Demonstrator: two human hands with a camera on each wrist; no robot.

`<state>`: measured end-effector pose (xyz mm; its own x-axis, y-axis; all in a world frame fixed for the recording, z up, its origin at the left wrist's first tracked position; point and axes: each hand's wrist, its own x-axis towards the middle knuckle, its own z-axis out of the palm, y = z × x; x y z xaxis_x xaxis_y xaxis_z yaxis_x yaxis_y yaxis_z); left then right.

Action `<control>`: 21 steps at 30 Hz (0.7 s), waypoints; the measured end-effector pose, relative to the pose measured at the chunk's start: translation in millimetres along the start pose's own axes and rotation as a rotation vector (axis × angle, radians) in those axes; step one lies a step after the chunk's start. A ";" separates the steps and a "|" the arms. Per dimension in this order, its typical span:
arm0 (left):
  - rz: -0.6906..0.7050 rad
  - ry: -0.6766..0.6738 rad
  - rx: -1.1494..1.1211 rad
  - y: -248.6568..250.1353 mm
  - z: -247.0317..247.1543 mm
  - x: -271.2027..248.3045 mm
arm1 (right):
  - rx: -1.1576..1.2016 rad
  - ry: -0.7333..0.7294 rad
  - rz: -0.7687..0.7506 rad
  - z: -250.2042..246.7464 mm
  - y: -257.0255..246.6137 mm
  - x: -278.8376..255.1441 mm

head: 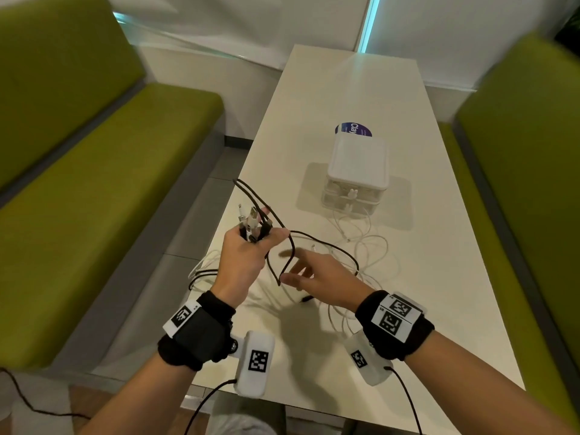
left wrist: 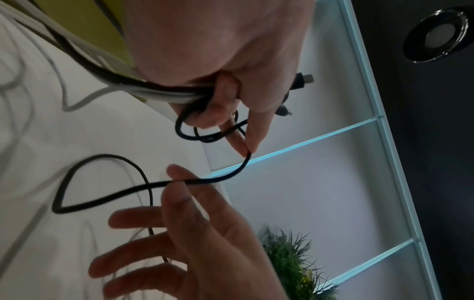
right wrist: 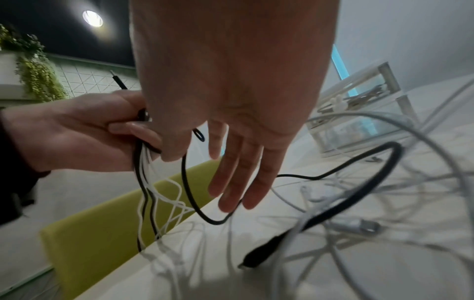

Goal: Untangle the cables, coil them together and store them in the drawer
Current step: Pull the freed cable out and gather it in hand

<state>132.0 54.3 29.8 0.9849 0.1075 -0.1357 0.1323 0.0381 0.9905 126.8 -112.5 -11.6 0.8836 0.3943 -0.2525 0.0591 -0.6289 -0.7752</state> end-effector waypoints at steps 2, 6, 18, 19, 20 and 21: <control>0.032 0.025 0.087 -4.0 -2.7 3.3 | -0.005 -0.035 -0.015 4.1 -4.9 4.1; 0.126 0.091 0.278 -16.5 -18.0 14.0 | 0.027 0.121 0.044 -3.1 -1.6 6.4; 0.087 0.025 0.768 -32.0 -20.3 13.3 | -0.707 -0.270 0.133 -5.7 18.8 -8.5; 0.091 0.031 0.774 -31.5 -21.4 13.1 | -0.672 -0.266 0.135 -6.9 17.8 -8.3; 0.092 0.038 0.761 -32.2 -23.4 13.7 | -0.615 -0.241 0.131 -10.0 16.7 -7.9; 0.088 0.045 0.727 -31.9 -25.3 13.6 | -0.550 -0.192 0.114 -15.7 13.8 -7.6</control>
<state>138.3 79.7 -4.2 0.9918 0.1215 -0.0401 0.1091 -0.6398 0.7608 128.2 -134.7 -11.3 0.8018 0.3860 -0.4562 0.2465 -0.9091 -0.3359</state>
